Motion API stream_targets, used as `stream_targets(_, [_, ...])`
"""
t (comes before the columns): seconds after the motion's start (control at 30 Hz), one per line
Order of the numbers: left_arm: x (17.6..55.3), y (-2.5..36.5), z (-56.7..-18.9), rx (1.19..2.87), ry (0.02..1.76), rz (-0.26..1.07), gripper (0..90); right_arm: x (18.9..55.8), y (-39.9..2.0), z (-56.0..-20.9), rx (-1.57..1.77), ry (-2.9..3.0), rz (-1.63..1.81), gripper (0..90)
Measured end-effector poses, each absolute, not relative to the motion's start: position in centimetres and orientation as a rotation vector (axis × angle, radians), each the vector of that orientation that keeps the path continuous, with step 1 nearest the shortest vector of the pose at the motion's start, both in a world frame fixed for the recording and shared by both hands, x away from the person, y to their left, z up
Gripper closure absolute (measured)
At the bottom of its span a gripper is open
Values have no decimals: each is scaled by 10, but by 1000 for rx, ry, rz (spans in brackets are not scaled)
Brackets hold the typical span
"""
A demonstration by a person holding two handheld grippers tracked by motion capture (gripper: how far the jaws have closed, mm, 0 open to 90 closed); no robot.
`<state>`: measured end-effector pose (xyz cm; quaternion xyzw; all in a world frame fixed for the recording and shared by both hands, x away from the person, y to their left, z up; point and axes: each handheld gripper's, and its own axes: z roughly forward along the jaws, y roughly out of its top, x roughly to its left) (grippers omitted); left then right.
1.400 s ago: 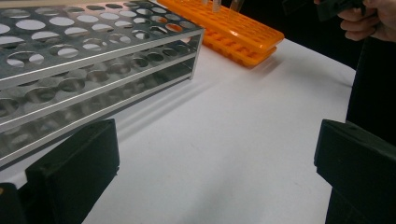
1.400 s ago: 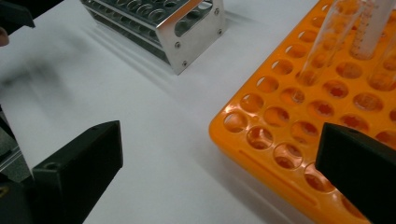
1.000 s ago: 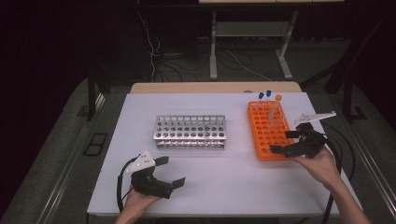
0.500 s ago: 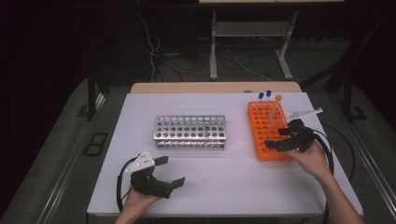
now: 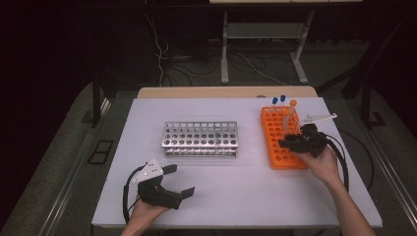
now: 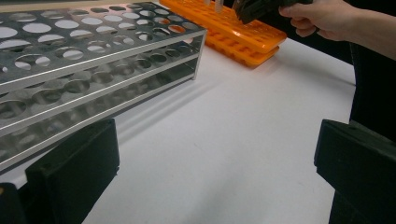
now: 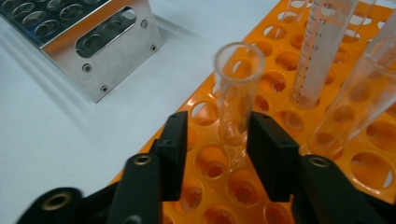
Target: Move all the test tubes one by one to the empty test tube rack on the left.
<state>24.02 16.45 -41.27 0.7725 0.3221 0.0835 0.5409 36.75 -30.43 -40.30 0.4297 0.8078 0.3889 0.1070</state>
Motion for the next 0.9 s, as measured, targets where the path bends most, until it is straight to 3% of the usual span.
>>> stream_targets(0.27, [240, 165, -412, 1835, 766, 206, 0, 372, -302, -407, 1257, 2354, 1112, 709])
stream_targets(0.9, [239, 166, -412, 1829, 774, 203, 0, 370, -299, -400, 1189, 2290, 1106, 750])
